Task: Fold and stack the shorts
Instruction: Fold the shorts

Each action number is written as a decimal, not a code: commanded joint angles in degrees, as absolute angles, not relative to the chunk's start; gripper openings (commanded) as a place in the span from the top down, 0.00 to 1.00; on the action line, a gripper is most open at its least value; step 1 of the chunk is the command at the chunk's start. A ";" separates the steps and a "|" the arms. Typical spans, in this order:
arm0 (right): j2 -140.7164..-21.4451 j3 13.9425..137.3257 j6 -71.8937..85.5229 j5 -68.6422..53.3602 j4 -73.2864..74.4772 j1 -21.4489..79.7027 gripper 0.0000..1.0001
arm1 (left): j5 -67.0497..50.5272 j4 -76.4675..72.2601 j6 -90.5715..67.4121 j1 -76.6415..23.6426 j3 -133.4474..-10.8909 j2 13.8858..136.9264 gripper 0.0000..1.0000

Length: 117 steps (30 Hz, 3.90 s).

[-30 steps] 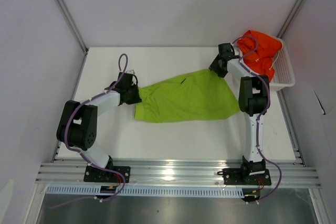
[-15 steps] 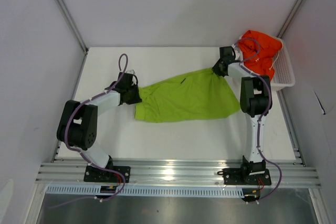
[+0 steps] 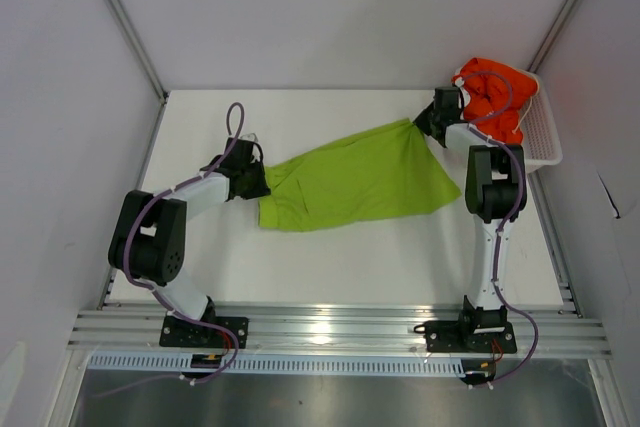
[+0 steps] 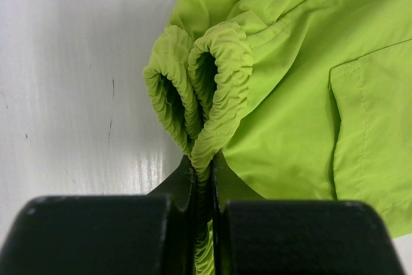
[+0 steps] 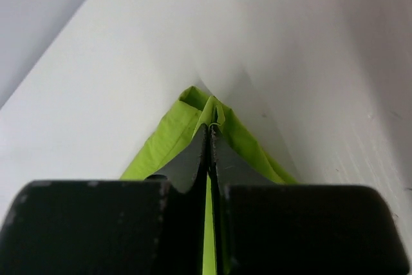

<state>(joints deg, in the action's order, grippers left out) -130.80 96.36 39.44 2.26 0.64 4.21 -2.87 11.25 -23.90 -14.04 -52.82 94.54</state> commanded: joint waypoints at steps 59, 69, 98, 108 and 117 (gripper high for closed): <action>-98.44 60.74 20.83 3.95 9.14 6.24 0.54 | 5.27 24.17 -9.23 -11.16 -84.02 109.78 1.00; -94.93 55.46 23.82 6.85 10.02 4.66 1.00 | 7.11 25.92 -9.84 -11.07 -85.25 110.39 1.00; -113.35 87.32 19.95 -29.94 27.93 11.86 0.98 | 5.54 29.35 -13.18 -11.16 -88.24 110.22 1.00; -132.18 105.38 20.91 -50.80 40.17 13.54 1.00 | 3.69 30.23 -13.71 -11.25 -89.74 109.16 1.00; -129.65 91.78 21.79 -43.69 33.95 14.41 1.00 | 5.10 31.82 -12.92 -11.34 -90.35 108.28 1.00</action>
